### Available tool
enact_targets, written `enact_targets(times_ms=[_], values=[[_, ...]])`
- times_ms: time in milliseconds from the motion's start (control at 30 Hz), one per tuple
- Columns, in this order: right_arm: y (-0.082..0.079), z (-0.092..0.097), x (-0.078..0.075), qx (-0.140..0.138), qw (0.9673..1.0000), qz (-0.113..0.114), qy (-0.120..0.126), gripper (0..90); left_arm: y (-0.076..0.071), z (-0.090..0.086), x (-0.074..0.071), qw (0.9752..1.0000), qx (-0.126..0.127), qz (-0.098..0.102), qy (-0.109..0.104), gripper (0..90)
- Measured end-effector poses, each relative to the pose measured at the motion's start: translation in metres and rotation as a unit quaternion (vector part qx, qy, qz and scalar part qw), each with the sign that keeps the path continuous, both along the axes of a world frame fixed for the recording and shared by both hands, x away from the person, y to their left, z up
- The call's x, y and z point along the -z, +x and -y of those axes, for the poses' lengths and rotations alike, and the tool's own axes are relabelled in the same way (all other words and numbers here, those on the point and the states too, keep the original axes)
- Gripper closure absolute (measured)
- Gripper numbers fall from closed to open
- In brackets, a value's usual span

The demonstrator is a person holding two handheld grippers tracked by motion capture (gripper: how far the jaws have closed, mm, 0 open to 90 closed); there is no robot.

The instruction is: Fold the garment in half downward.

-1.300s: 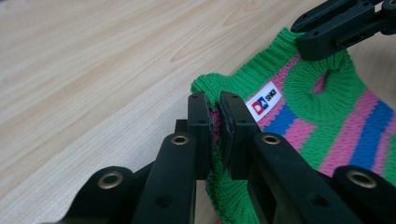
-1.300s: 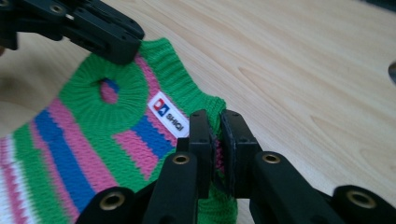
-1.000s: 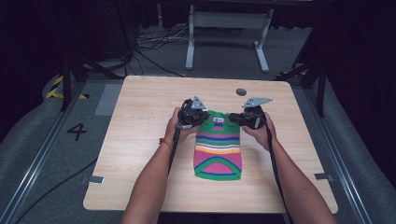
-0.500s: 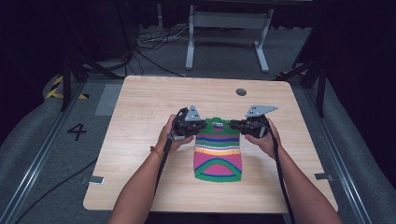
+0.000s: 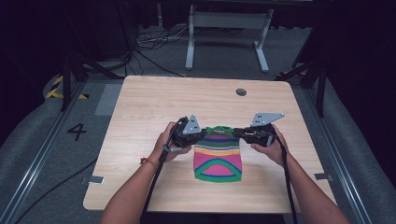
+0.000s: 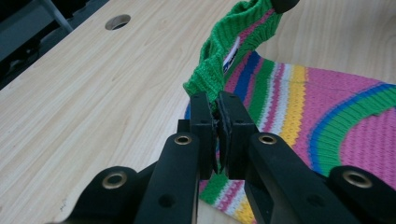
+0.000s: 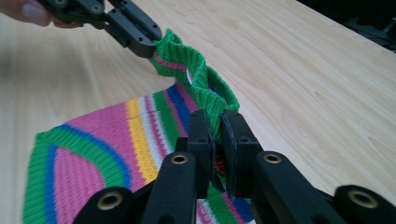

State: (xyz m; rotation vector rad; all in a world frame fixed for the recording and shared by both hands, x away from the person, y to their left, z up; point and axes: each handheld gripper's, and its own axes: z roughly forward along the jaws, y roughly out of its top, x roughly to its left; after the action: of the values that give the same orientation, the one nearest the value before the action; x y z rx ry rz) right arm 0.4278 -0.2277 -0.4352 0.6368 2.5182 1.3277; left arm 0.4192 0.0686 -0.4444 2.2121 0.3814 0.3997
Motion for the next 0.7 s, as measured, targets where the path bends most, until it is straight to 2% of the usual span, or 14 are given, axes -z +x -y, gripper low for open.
enact_targets(times_ms=[100,167,233,333,400,533,633,667,700], values=[[-0.015,0.001,-0.002,-0.025,0.9996,0.002,-0.008,83.2,-0.011,0.000,0.004,0.9998,0.015,-0.006,0.009,85.3],[-0.019,0.001,-0.002,-0.029,0.9995,0.002,-0.011,83.2,-0.015,0.000,0.007,0.9997,0.020,-0.009,0.012,85.3],[-0.032,0.002,0.000,-0.046,0.9987,0.001,-0.019,83.2,-0.022,0.000,0.010,0.9993,0.029,-0.010,0.021,85.3],[-0.037,0.002,0.000,-0.052,0.9983,0.001,-0.027,83.1,-0.029,0.000,0.013,0.9989,0.035,-0.013,0.028,85.3],[-0.047,0.002,0.002,-0.068,0.9970,-0.003,-0.037,82.8,-0.034,-0.001,0.015,0.9986,0.040,-0.013,0.032,85.4],[-0.056,0.001,0.005,-0.081,0.9957,-0.007,-0.044,82.8,-0.043,-0.002,0.018,0.9972,0.057,-0.022,0.043,85.5],[-0.065,-0.001,0.009,-0.096,0.9937,-0.010,-0.058,82.4,-0.049,-0.002,0.018,0.9961,0.065,-0.023,0.056,85.6],[-0.070,-0.003,0.011,-0.104,0.9925,-0.011,-0.064,82.3,-0.053,-0.002,0.017,0.9951,0.072,-0.017,0.065,85.6],[-0.070,-0.003,0.011,-0.104,0.9925,-0.011,-0.064,82.3,-0.053,-0.002,0.017,0.9951,0.072,-0.017,0.065,85.6]])
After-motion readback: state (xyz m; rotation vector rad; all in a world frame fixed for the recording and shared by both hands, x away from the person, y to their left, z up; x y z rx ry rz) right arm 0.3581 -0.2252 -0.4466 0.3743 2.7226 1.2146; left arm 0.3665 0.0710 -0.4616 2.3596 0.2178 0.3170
